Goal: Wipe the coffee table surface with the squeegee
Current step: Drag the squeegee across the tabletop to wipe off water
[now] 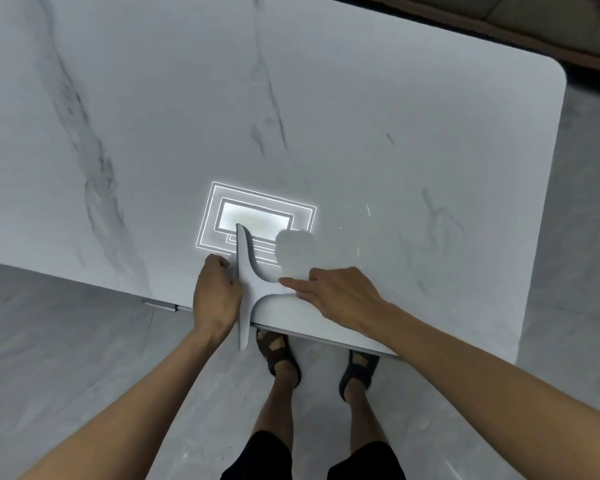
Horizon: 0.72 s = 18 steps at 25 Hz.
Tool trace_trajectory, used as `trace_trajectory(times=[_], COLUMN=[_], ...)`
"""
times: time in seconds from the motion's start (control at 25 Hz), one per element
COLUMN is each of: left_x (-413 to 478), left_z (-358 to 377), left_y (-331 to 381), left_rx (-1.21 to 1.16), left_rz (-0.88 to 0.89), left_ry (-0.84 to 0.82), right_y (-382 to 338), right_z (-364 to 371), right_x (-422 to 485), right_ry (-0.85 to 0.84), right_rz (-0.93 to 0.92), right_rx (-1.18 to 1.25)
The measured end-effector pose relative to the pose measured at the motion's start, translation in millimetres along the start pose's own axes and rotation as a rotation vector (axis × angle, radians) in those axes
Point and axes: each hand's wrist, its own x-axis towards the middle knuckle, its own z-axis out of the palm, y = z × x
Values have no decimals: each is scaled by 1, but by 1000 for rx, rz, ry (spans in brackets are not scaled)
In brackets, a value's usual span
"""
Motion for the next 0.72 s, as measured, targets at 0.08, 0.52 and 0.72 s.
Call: trace_trajectory(times=[0.08,0.52,0.72], left_x=[-10,-90,-113], left_z=[9,92,103], left_y=[-1,60,62], left_rx=[40,223,64], left_rz=[32,134,47], left_ry=[-48,-202,-99], right_y=[8,164,173], right_z=[6,-6,-21], right_x=[-8,-190,-217], right_ry=[30,125,130], right_rz=[32,314,314], right_rx=[14,-100,-120])
